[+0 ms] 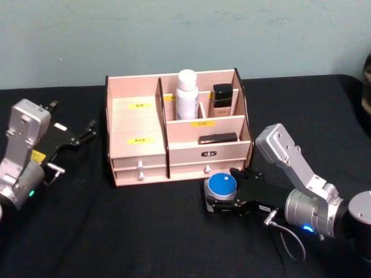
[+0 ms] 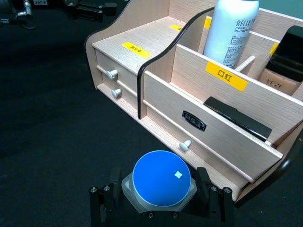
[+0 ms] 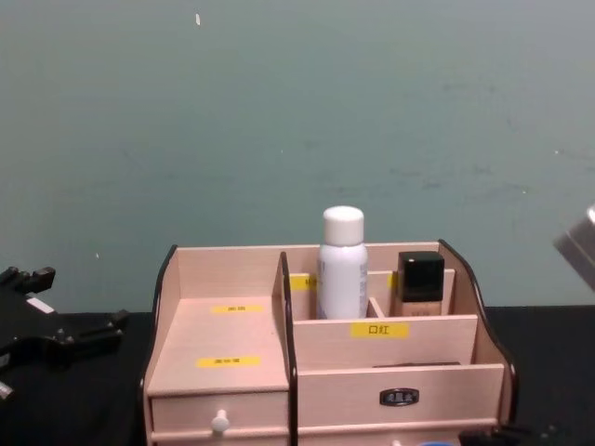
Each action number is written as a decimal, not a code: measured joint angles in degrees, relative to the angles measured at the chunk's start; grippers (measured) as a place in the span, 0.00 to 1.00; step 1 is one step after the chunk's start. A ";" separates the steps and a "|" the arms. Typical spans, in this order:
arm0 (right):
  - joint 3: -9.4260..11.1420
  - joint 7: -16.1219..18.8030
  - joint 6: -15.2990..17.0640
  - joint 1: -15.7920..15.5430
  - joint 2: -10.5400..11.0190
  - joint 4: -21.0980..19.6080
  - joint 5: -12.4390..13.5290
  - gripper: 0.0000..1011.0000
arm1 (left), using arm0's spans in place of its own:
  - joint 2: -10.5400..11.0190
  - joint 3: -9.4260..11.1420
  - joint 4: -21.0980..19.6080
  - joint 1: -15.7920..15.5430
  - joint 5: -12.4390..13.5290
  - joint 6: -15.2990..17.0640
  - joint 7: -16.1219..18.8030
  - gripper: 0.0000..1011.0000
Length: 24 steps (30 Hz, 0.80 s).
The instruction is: Pick up the facial cleanser and watermelon frost from the table and place them into the tiered storage box.
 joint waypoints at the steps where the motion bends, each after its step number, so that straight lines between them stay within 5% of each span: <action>1: -0.03 0.03 0.00 0.04 -0.02 0.03 -0.04 0.99 | 0.00 0.00 0.00 0.00 0.00 0.00 0.00 1.00; 14: -0.10 0.10 0.02 0.13 -0.06 0.12 -0.15 0.98 | 0.00 0.00 0.00 0.00 0.00 0.00 0.00 1.00; 24: -0.04 0.07 0.06 0.08 -0.01 0.07 -0.11 0.75 | 0.00 0.00 0.00 0.00 0.00 0.00 0.00 1.00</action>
